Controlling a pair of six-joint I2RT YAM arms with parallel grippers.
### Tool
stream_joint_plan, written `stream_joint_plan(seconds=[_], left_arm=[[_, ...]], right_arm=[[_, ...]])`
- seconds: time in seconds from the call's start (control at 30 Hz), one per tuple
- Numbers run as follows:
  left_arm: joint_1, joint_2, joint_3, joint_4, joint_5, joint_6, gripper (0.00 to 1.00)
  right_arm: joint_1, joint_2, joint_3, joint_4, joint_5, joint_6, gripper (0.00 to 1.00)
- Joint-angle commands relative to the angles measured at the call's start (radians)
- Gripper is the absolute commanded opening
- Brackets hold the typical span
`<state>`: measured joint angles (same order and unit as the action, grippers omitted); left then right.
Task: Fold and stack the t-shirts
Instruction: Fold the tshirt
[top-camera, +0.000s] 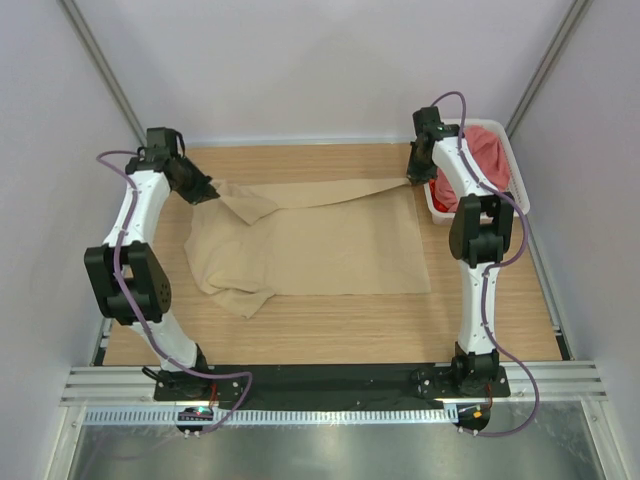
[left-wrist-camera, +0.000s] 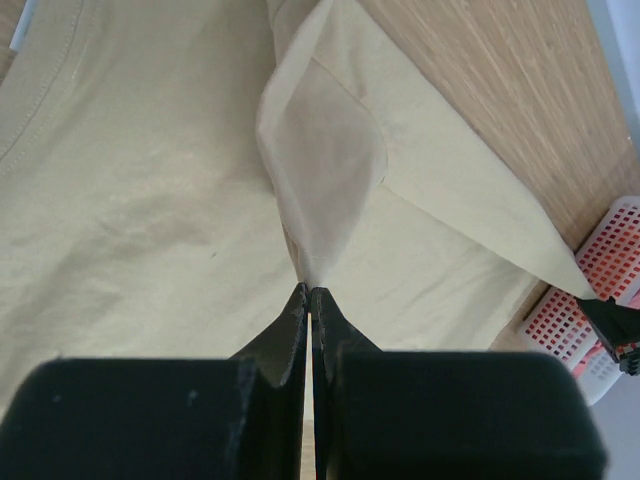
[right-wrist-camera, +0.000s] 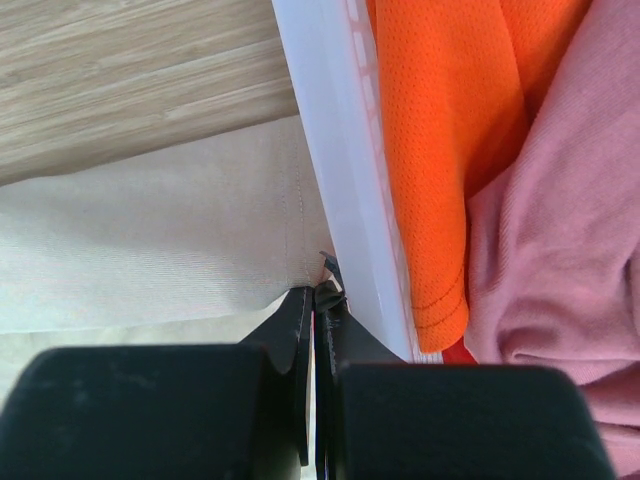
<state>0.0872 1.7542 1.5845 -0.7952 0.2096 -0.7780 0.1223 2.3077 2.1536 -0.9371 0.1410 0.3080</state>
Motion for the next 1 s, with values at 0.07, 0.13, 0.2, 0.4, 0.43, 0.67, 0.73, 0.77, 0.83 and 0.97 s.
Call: stream_joint_plan(seconds=[0.07,0.13,0.2,0.4,0.43,0.67,0.73,0.77,0.83,0.97], left_arm=[[0.003,-0.133,-0.027,-0.028,-0.024,0.017,0.00],[0.012,-0.148,-0.046,-0.038,-0.044,0.017,0.00],[0.020,-0.154,-0.057,-0.056,-0.055,0.016,0.00],[0.075,-0.133,-0.081,-0.070,-0.035,0.040,0.00],[0.077,-0.128,-0.080,-0.073,-0.032,0.049,0.00],[0.077,-0.102,-0.101,-0.078,-0.019,0.060,0.00],[0.077,-0.102,-0.109,-0.082,-0.022,0.062,0.00],[0.077,-0.102,-0.112,-0.084,-0.022,0.062,0.00],[0.077,-0.104,-0.119,-0.087,-0.027,0.066,0.00],[0.077,-0.111,-0.144,-0.102,-0.039,0.066,0.00]], right_arm=[[-0.006,-0.094,-0.001,-0.019,-0.003,-0.012,0.01],[-0.004,-0.103,-0.014,-0.017,-0.009,-0.010,0.01],[-0.004,-0.113,-0.029,-0.017,-0.014,-0.012,0.01],[-0.004,-0.125,-0.069,-0.020,-0.027,-0.014,0.01],[-0.004,-0.125,-0.077,-0.020,-0.026,-0.012,0.01],[0.005,-0.136,-0.139,-0.026,-0.027,-0.017,0.01],[0.008,-0.142,-0.164,-0.023,-0.017,-0.015,0.01],[0.008,-0.143,-0.172,-0.023,-0.015,-0.012,0.01],[0.008,-0.143,-0.182,-0.032,-0.006,-0.009,0.01],[0.011,-0.142,-0.198,-0.057,0.026,0.000,0.01]])
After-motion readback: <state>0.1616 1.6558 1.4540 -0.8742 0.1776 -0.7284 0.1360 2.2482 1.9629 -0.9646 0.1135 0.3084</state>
